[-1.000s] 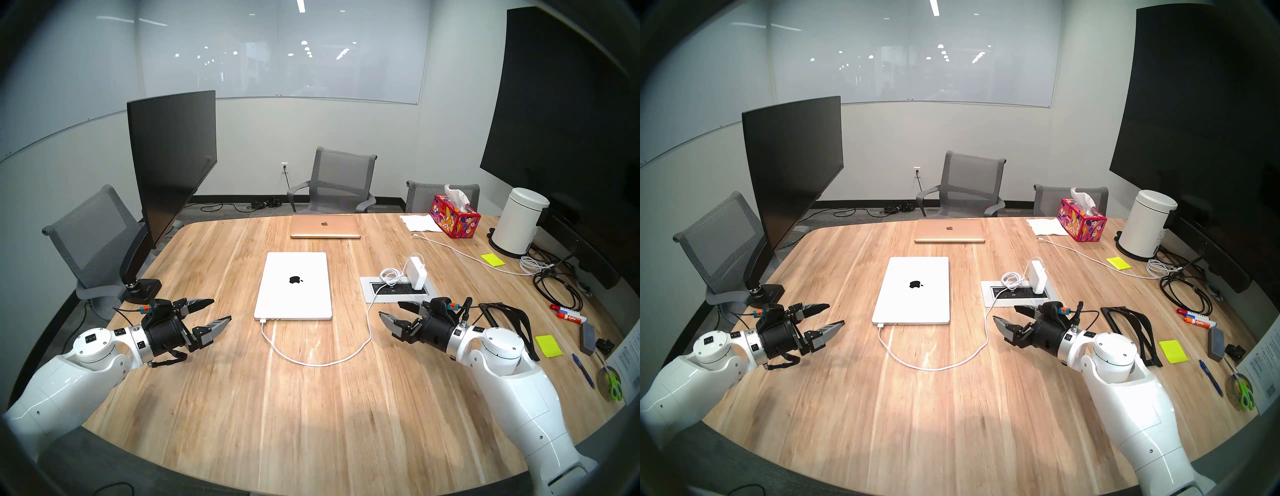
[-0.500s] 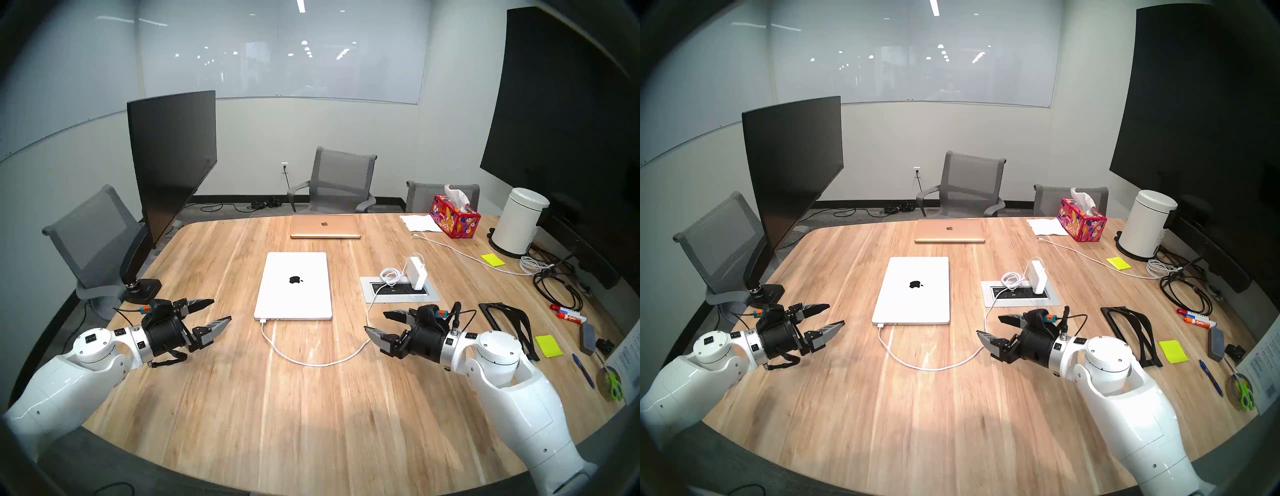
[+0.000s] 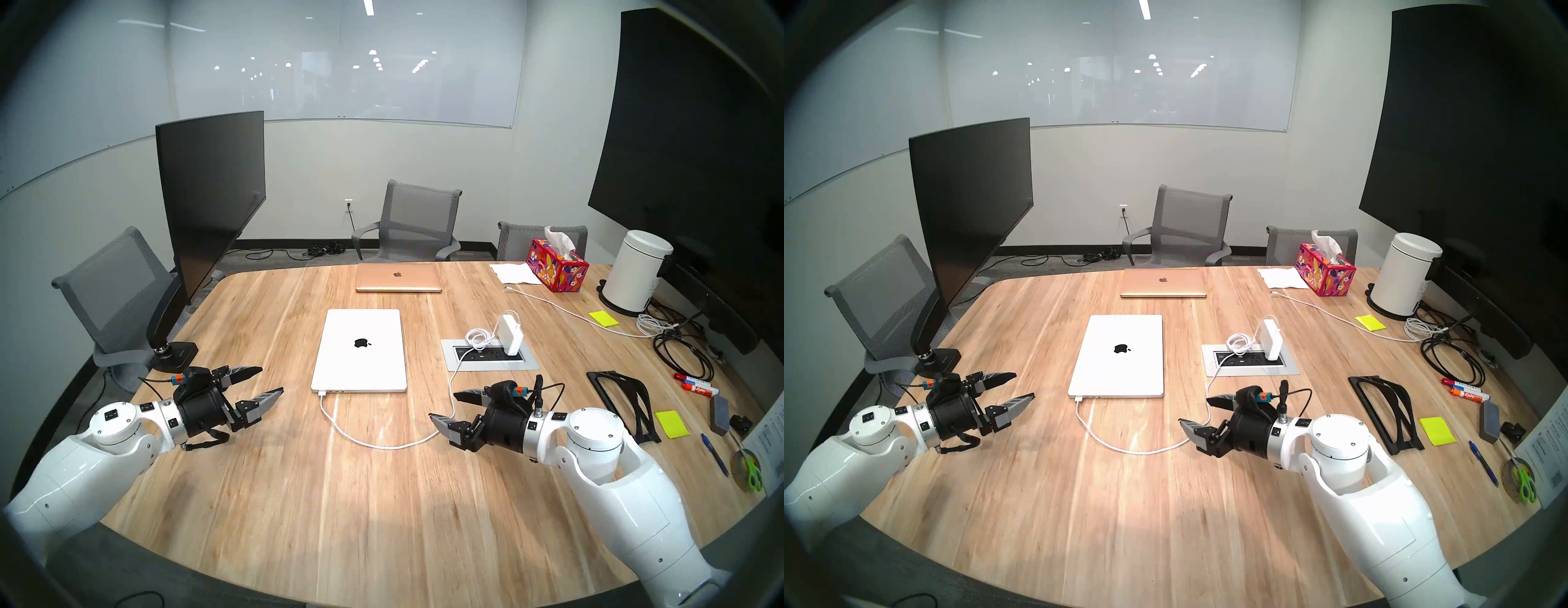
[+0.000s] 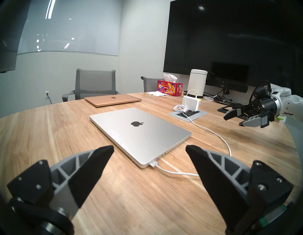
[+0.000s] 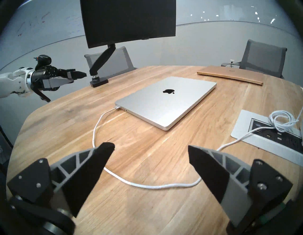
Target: Unplug the charging cable from the port of the MacBook and lay it on the desk
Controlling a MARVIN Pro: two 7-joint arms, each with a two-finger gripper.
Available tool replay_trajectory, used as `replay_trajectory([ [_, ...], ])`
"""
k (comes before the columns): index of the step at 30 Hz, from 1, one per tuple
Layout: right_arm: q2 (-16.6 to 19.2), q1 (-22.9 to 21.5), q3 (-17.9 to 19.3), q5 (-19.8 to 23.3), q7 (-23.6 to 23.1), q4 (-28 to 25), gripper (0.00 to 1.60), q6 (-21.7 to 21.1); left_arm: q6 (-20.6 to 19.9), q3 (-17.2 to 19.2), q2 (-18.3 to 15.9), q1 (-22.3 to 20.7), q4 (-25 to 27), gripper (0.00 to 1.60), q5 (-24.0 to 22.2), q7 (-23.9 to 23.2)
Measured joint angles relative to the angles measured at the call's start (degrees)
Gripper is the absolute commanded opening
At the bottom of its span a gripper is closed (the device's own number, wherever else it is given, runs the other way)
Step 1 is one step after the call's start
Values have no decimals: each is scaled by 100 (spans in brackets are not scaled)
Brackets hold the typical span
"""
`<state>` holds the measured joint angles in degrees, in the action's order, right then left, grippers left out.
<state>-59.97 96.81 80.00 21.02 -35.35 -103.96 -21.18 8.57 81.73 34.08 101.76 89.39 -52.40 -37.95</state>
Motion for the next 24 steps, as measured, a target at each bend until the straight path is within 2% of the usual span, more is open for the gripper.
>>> replay_trajectory([
  [24, -591, -325, -956, -508, 453, -117, 160, -414, 0, -4, -4, 0, -2, 160, -3, 0],
])
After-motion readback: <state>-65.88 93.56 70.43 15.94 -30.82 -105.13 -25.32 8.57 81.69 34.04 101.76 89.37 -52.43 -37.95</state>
